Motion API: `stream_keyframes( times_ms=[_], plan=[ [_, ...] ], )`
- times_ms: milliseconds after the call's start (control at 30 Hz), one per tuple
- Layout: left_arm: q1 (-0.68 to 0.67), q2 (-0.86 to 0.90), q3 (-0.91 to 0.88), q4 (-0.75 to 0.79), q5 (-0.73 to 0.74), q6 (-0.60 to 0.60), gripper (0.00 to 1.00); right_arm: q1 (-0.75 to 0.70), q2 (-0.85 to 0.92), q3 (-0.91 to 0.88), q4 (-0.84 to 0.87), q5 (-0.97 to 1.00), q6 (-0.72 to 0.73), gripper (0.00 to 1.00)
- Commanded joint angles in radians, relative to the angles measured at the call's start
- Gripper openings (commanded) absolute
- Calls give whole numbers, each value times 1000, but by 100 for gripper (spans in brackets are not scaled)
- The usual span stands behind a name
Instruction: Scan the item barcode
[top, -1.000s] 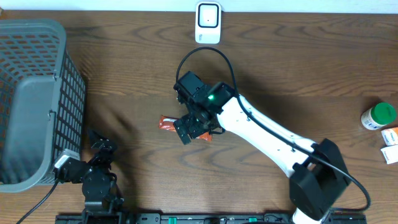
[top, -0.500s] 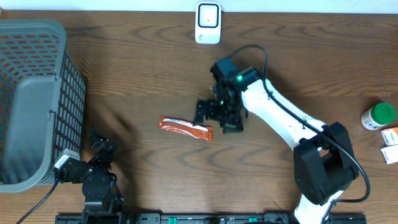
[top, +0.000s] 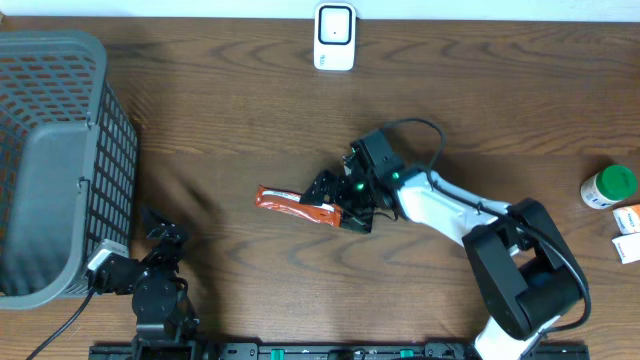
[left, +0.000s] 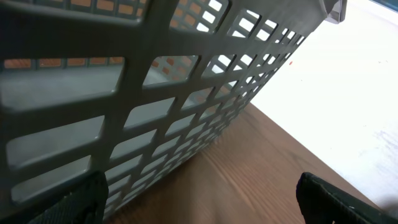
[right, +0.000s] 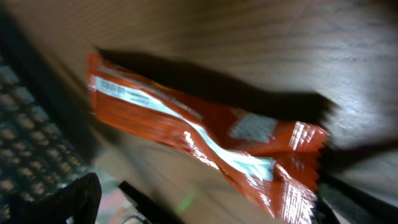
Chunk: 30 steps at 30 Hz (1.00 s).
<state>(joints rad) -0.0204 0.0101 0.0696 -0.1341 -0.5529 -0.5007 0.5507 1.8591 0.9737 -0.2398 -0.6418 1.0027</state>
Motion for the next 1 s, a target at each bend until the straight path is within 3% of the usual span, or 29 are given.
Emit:
stream_keyframes(
  times_ms=[0, 100, 200, 267, 433, 500, 633, 800, 967],
  plan=[
    [3, -6, -18, -22, -16, 2, 97, 20, 50, -183, 138, 109, 199, 99],
    [3, -6, -18, -22, -16, 2, 97, 41, 50, -274, 256, 186, 289, 98],
    [3, -6, -18, -22, -16, 2, 97, 55, 50, -327, 293, 240, 356, 89],
    [3, -6, -18, -22, -16, 2, 97, 59, 50, -347, 307, 271, 377, 70],
    [3, -6, -18, -22, -16, 2, 97, 58, 50, -355, 363, 373, 379, 1],
    [3, -6, -18, -22, -16, 2, 97, 54, 50, -355, 406, 432, 348, 1],
    [3, -6, -18, -22, -16, 2, 97, 7, 49, -353, 515, 466, 140, 1],
    [3, -6, -18, -22, -16, 2, 97, -117, -5, -353, 533, 454, -97, 1],
    [3, -6, -18, -22, -16, 2, 97, -221, -100, -353, 534, 354, -455, 1]
  ],
)
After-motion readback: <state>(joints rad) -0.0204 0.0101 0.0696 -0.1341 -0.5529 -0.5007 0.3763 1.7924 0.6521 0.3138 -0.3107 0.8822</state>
